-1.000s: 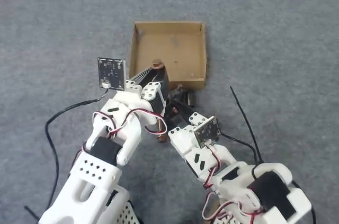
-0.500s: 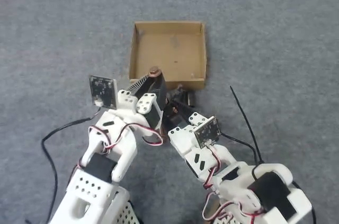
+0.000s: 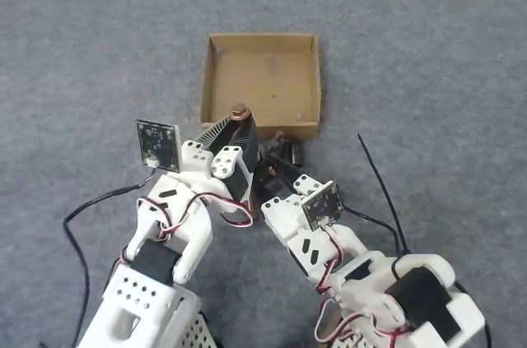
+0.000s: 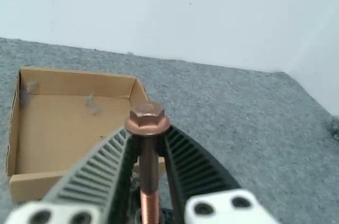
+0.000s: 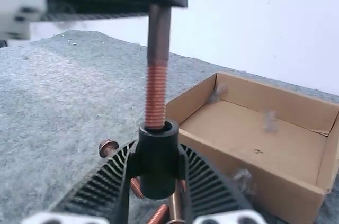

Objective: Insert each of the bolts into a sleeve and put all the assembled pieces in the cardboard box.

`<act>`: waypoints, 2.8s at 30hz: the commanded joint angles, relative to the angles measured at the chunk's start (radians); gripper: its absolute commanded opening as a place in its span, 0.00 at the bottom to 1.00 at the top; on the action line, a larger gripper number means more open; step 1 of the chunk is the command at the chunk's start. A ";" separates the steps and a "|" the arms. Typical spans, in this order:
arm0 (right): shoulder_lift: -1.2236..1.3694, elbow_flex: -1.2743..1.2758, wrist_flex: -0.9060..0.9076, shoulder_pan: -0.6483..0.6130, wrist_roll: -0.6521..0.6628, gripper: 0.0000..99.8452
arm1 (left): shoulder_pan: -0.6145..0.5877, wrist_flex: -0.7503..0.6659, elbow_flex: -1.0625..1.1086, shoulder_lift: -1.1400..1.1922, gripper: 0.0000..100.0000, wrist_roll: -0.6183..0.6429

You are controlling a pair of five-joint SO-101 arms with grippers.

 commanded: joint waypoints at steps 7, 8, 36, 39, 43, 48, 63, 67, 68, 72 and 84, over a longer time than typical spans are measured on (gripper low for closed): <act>-0.051 0.017 -0.002 0.004 -0.008 0.01 | 0.011 -0.029 -0.008 0.031 0.01 0.006; -0.051 0.017 -0.002 0.004 -0.008 0.01 | 0.011 -0.029 -0.001 0.029 0.01 0.006; -0.054 0.017 0.019 0.031 -0.006 0.01 | 0.080 0.005 0.099 0.023 0.01 -0.143; -0.054 0.017 0.019 0.031 -0.006 0.01 | 0.080 0.005 0.099 0.023 0.01 -0.143; -0.059 0.017 0.018 0.044 -0.006 0.01 | 0.078 0.005 0.122 0.023 0.01 -0.144; -0.061 0.011 0.012 0.067 -0.006 0.01 | 0.078 0.005 0.160 0.023 0.01 -0.144; -0.061 0.011 0.016 0.067 -0.006 0.01 | 0.077 0.002 0.176 0.023 0.05 -0.144; -0.061 0.009 0.018 0.067 -0.006 0.01 | 0.037 0.002 0.174 0.023 0.16 -0.141; -0.061 0.009 0.018 0.067 -0.006 0.01 | 0.028 0.002 0.174 0.023 0.18 -0.141; -0.059 0.008 0.018 0.067 -0.006 0.01 | 0.026 0.002 0.174 0.021 0.21 -0.141; -0.058 0.008 0.018 0.068 -0.006 0.01 | 0.017 0.064 0.179 -0.178 0.21 -0.138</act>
